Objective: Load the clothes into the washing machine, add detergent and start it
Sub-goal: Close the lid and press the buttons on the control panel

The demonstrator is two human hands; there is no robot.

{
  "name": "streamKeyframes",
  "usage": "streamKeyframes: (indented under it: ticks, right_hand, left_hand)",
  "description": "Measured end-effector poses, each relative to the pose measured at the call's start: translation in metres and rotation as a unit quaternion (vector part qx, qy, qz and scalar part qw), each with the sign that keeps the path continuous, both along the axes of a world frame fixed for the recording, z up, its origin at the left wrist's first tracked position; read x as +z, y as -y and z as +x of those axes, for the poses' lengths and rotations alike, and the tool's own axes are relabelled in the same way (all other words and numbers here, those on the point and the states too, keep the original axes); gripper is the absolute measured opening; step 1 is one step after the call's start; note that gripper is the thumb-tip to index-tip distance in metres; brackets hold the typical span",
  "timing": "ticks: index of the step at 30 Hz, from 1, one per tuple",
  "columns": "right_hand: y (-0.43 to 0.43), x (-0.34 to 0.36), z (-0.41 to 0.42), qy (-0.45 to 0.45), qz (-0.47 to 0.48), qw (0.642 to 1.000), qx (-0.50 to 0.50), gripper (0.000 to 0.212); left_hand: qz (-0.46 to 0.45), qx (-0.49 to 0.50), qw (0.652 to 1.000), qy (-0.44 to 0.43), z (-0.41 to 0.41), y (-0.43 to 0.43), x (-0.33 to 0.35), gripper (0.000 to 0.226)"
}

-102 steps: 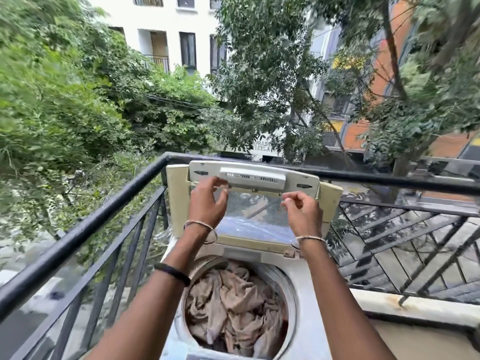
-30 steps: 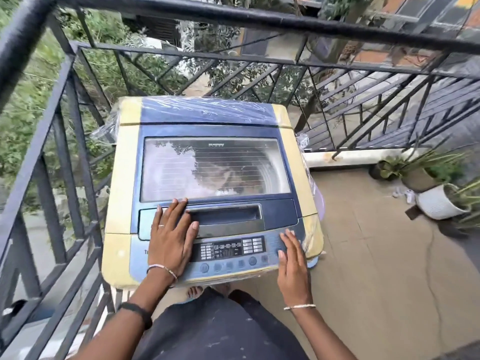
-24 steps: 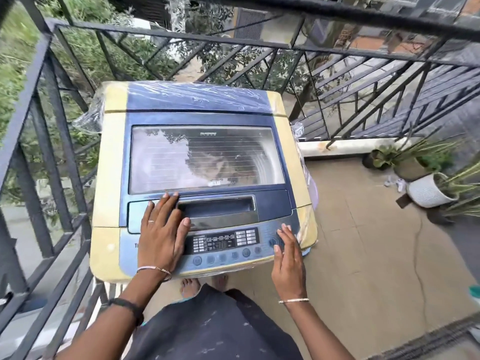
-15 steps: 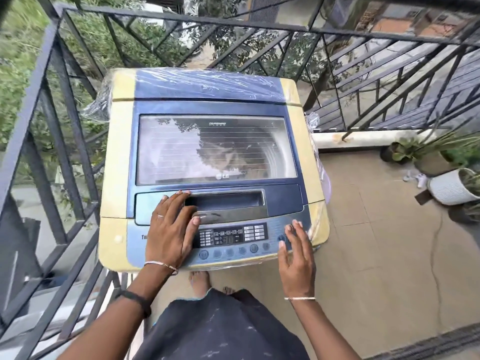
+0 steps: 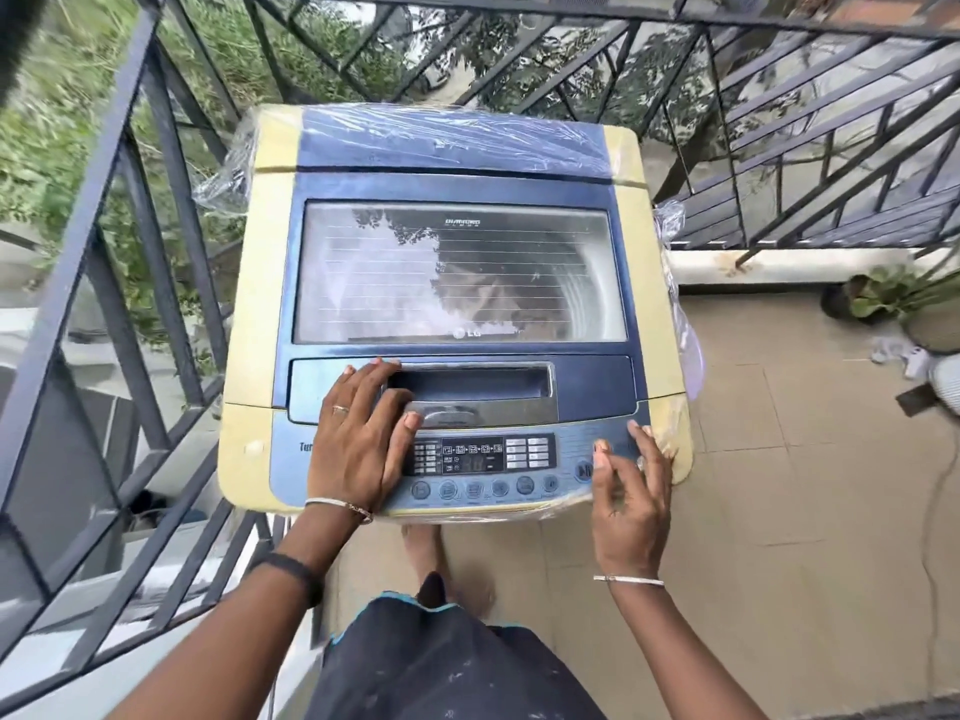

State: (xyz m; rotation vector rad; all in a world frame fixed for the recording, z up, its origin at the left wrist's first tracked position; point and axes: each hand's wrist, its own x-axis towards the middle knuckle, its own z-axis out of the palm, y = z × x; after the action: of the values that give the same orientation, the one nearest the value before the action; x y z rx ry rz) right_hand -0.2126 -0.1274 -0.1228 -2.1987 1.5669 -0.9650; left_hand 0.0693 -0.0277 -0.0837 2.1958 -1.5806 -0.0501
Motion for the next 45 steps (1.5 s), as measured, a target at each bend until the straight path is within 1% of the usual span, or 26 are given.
streamKeyframes:
  ticks: [4, 6, 8, 13, 20, 27, 28, 31, 32, 37, 42, 45]
  right_hand:
    - [-0.006, 0.01, -0.001, 0.086, 0.086, 0.992, 0.024, 0.022]
    - [-0.007, 0.013, -0.001, 0.1, 0.105, 0.989, 0.029, 0.024]
    - [-0.007, 0.013, -0.002, 0.095, 0.106, 0.989, 0.036, 0.023]
    - [-0.008, 0.006, -0.002, 0.037, 0.089, 0.994, 0.041, 0.03]
    - [-0.013, -0.001, 0.005, -0.014, 0.059, 0.998, 0.006, 0.029]
    - [-0.016, 0.007, 0.004, -0.013, 0.037, 0.999, 0.013, 0.033]
    - [-0.02, 0.009, 0.0, -0.03, 0.024, 0.999, 0.009, 0.033]
    - [-0.042, 0.012, -0.012, -0.136, -0.016, 0.99, -0.022, 0.031]
    - [-0.05, 0.01, -0.017, -0.157, -0.02, 0.987, -0.022, 0.031]
    - [-0.061, 0.006, -0.026, -0.21, 0.002, 0.978, 0.01, 0.039]
    - [-0.056, 0.013, -0.017, -0.22, -0.003, 0.976, 0.006, 0.032]
    - [-0.048, 0.016, -0.008, -0.226, -0.02, 0.974, -0.004, 0.018]
  left_hand:
    - [0.002, 0.007, 1.0, -0.005, -0.001, -0.001, -0.001, 0.04]
    - [0.0, 0.009, 1.0, -0.006, -0.002, -0.002, 0.0, 0.041]
    - [-0.006, 0.013, 1.0, -0.006, -0.003, -0.002, 0.001, 0.041]
    - [-0.019, 0.025, 1.0, -0.007, -0.005, -0.004, 0.001, 0.042]
    - [-0.023, 0.027, 0.999, -0.003, -0.005, -0.004, 0.0, 0.041]
    - [-0.005, 0.027, 1.0, -0.001, -0.002, -0.003, -0.005, 0.041]
    - [-0.005, 0.027, 1.0, 0.0, -0.003, -0.003, -0.004, 0.041]
    - [-0.006, 0.029, 1.0, 0.0, -0.003, -0.003, -0.004, 0.042]
    - [-0.006, 0.029, 1.0, -0.001, -0.003, -0.003, -0.004, 0.042]
    - [-0.007, 0.031, 0.999, -0.006, -0.003, -0.003, -0.004, 0.039]
    - [-0.015, 0.034, 0.999, -0.004, -0.004, -0.002, -0.004, 0.037]
    - [-0.016, 0.037, 0.999, 0.001, -0.004, -0.002, -0.005, 0.036]
